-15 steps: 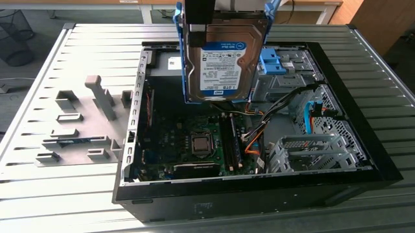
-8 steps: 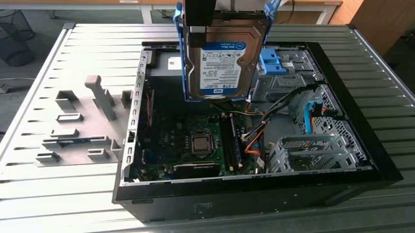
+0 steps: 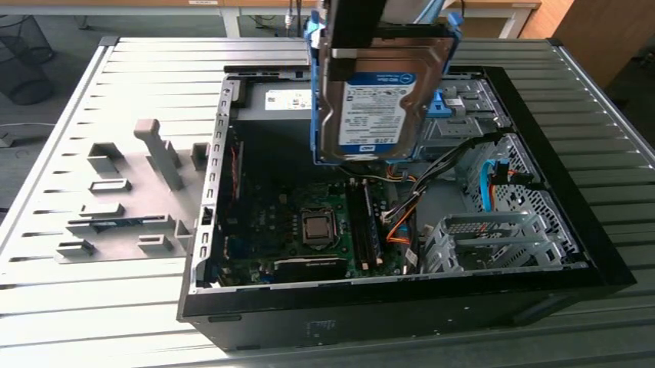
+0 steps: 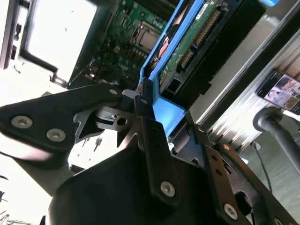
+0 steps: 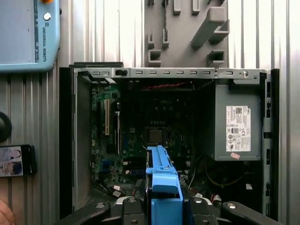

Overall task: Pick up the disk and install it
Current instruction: 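Insert the disk into the insertion slot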

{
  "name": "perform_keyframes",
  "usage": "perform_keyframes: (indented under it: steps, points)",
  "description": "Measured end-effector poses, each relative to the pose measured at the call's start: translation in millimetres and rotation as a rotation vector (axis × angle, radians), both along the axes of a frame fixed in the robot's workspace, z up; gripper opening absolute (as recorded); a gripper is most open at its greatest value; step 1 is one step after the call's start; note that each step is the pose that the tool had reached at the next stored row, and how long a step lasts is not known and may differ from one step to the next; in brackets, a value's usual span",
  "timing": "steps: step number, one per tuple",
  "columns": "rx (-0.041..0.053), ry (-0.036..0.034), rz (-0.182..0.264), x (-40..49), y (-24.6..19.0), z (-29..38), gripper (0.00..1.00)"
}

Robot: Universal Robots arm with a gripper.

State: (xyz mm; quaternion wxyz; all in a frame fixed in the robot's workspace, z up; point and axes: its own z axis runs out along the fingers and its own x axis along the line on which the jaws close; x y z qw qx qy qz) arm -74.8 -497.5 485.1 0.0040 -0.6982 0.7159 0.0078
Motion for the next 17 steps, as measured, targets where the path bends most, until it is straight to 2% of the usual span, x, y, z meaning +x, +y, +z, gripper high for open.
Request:
perform_keyframes:
  steps: [2, 5, 8, 14, 17]
  points:
    - [0.0000, 0.0000, 0.000, 6.9, -0.5, -0.3, 0.37]
    - [-0.0001, 0.0000, 0.000, 8.9, -4.2, -0.6, 0.37]
    - [-0.0002, 0.0000, 0.000, 8.9, -15.0, -1.3, 0.37]
    - [-0.0002, 0.0000, 0.000, 9.7, -40.3, -3.6, 0.37]
    - [-0.0002, 0.0000, 0.000, 15.9, -46.2, -4.7, 0.37]
